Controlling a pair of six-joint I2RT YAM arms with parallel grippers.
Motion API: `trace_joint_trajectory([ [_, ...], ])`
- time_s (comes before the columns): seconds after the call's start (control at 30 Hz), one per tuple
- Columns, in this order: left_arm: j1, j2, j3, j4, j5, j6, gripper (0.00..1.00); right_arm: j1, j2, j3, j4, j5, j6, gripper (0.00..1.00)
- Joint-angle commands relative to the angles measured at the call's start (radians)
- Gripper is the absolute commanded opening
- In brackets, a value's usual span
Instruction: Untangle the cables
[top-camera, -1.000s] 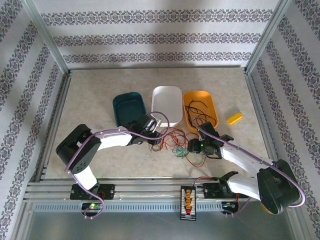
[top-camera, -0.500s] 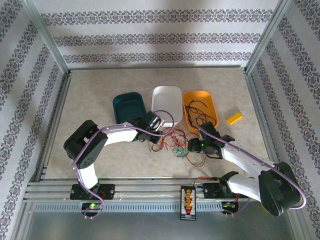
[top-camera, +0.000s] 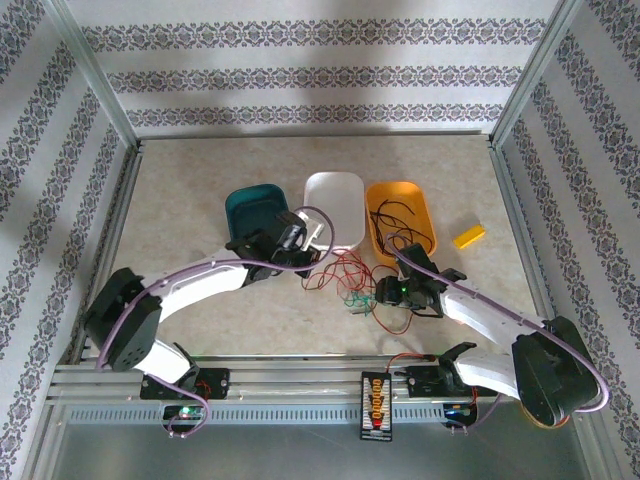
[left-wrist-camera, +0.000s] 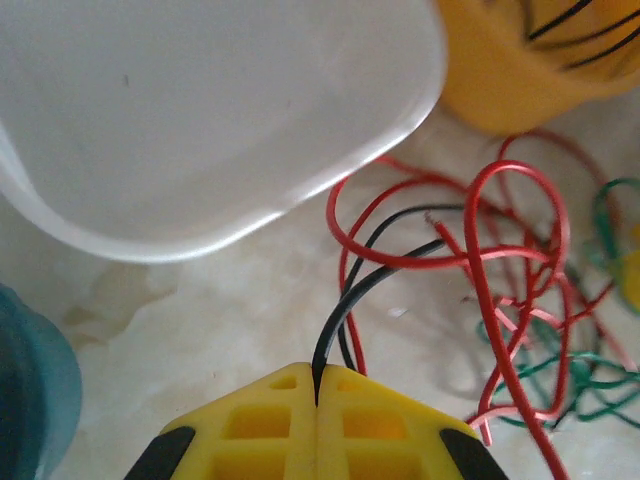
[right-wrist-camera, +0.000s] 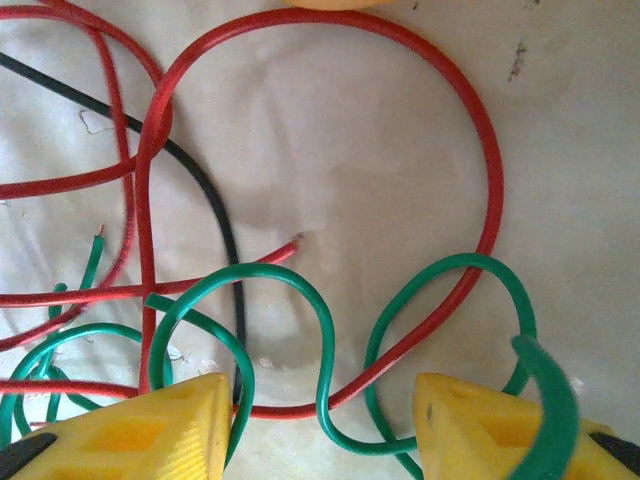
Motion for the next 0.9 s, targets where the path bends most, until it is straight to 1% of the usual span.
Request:
trace_joint_trajectory([
  [0.0,0.013,-0.07,0.006,-0.09,-0.018,0.03,0.0,0.0,0.007,-0.01,0.012,0.022,0.038,0.5],
  [0.13,0.028,-0.169,0.021,-0.161,-0.084,0.07,0.0,-0.004,0.004,-0.025,0.016,0.033,0.059,0.5],
  [0.27,0.044,-0.26,0.062,-0.167,-0.116,0.085,0.0,-0.006,0.012,-0.04,0.019,0.039,0.077,0.5],
  [0.5,0.047,-0.322,0.221,-0.199,-0.149,0.135,0.0,-0.006,0.032,-0.048,0.031,0.038,0.089,0.5],
  [0.57,0.047,-0.326,0.265,-0.221,-0.124,0.161,0.0,-0.006,0.033,-0.048,0.032,0.038,0.089,0.5],
  [0.73,0.047,-0.323,0.365,-0.298,0.03,0.211,0.0,-0.007,0.019,-0.054,0.037,0.041,0.087,0.5],
  [0.8,0.047,-0.33,0.389,-0.305,0.057,0.22,0.0,-0.008,0.007,-0.058,0.039,0.048,0.089,0.5],
  [0.87,0.047,-0.341,0.414,-0.3,0.055,0.224,0.0,-0.008,-0.005,-0.061,0.041,0.051,0.09,0.5],
])
